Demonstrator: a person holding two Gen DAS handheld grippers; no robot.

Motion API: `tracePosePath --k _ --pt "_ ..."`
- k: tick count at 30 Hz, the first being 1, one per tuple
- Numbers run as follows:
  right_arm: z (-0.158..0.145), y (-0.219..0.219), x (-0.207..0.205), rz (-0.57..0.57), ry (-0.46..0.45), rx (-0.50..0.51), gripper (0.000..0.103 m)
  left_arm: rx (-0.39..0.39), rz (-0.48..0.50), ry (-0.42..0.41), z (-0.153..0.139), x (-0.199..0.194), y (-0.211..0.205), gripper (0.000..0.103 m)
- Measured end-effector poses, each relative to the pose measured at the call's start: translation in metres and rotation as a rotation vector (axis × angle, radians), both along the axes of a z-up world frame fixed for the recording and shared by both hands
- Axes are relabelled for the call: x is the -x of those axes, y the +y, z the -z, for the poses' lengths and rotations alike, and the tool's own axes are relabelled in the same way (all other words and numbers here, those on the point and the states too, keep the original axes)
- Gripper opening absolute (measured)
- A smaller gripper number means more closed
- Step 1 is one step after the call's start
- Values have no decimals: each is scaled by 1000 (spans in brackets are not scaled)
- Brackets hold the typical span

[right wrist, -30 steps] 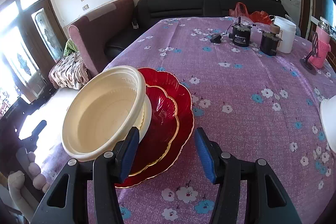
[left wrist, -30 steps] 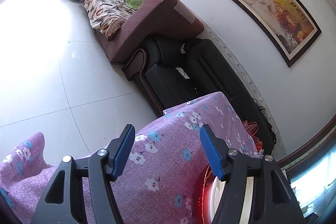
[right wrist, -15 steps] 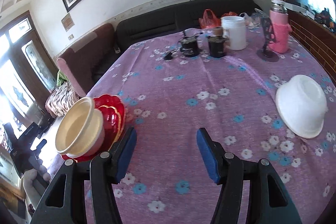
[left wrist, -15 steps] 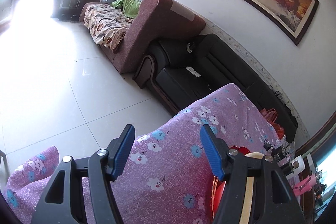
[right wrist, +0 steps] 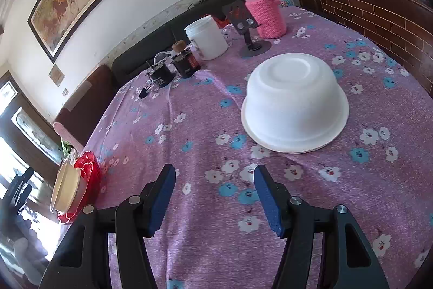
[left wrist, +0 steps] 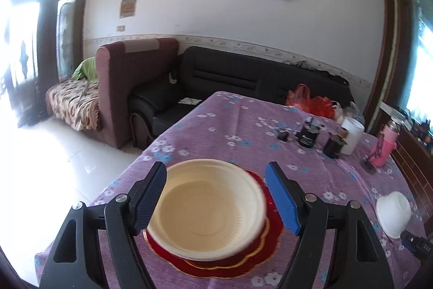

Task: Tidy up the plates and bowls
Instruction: 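Withdraw both grippers and move the right gripper toward the small white bowl, then grasp the upside-down small white bowl with the right gripper and flip it upright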

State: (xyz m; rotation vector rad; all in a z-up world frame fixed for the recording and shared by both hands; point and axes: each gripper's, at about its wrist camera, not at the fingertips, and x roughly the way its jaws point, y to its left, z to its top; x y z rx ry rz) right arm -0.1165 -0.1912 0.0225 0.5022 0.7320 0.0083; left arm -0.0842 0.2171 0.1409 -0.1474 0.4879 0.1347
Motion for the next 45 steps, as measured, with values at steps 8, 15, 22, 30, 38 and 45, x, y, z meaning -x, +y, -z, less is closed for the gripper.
tracePosePath --k 8,15,22,30,38,45 --pt "-8 -45 10 36 -39 -19 65 -108 212 30 -7 4 -109 76" --pt "-29 -77 10 58 -93 8 67 -161 271 43 -8 1 -158 76" --pt "-35 -113 -14 114 -103 7 72 -200 321 94 9 -16 -202 76" --pt "9 -168 -51 210 -1 -215 72 -213 361 156 36 -39 -239 76" --pt "48 -189 -61 194 80 -393 75 -210 424 316 91 -81 -289 76" --pt "52 -172 -73 81 65 -479 77 -174 472 423 127 -98 -314 76"
